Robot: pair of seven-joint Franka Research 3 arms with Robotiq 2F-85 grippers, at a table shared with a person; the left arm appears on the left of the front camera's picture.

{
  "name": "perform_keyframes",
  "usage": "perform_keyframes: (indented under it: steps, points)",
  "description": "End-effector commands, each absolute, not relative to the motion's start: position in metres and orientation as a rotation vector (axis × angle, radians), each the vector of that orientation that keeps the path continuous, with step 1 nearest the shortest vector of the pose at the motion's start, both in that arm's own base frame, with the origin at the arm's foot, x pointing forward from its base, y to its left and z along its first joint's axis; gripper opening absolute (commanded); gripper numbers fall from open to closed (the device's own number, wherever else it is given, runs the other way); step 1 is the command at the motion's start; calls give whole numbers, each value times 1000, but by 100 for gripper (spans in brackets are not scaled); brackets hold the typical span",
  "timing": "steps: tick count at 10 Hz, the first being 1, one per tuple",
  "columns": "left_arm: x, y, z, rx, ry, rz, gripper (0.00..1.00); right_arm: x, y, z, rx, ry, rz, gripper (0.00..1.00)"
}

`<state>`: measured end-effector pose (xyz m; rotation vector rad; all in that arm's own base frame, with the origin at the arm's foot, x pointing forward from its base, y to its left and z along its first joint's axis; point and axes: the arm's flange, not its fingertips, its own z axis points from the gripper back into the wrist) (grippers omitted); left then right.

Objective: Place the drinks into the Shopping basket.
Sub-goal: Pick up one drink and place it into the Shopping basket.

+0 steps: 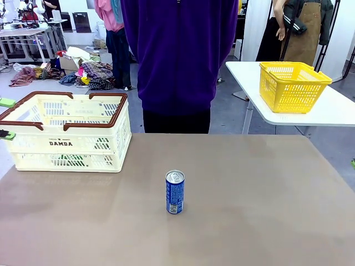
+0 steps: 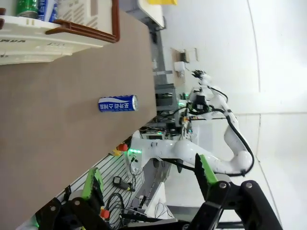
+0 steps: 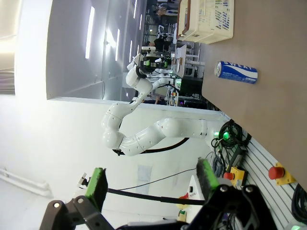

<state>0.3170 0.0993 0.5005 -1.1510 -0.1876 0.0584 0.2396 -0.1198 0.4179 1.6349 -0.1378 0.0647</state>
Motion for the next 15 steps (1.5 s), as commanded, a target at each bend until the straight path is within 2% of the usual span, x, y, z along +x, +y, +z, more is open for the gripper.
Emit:
perform_keyframes:
  steps: [1, 2, 4, 5, 7, 8, 9, 10, 15]
  points:
    - [334, 2, 555, -892, -139, 238, 100, 242, -120, 421, 1650, -154, 74, 100]
    - [349, -67, 572, -713, -109, 194, 100, 242, -120, 421, 1650, -154, 74, 100]
    - [383, -170, 571, -550, -40, 217, 100, 242, -120, 421, 1650, -154, 74, 100]
    - [397, -209, 561, -416, -4, 236, 100, 242, -120, 421, 1650, -154, 74, 100]
    - [416, -281, 535, -222, 103, 105, 100, 242, -120, 421, 1650, -154, 74, 100]
    - [420, -304, 526, -152, 57, 120, 100, 242, -120, 421, 1650, -154, 74, 100]
    - [422, -319, 522, -137, 11, 160, 100, 242, -120, 421, 1650, -154, 74, 100]
    - [403, -295, 507, -236, 43, 138, 100, 242, -120, 421, 1650, -154, 74, 100]
    - [412, -305, 510, -220, 40, 138, 100, 242, -120, 421, 1650, -154, 74, 100]
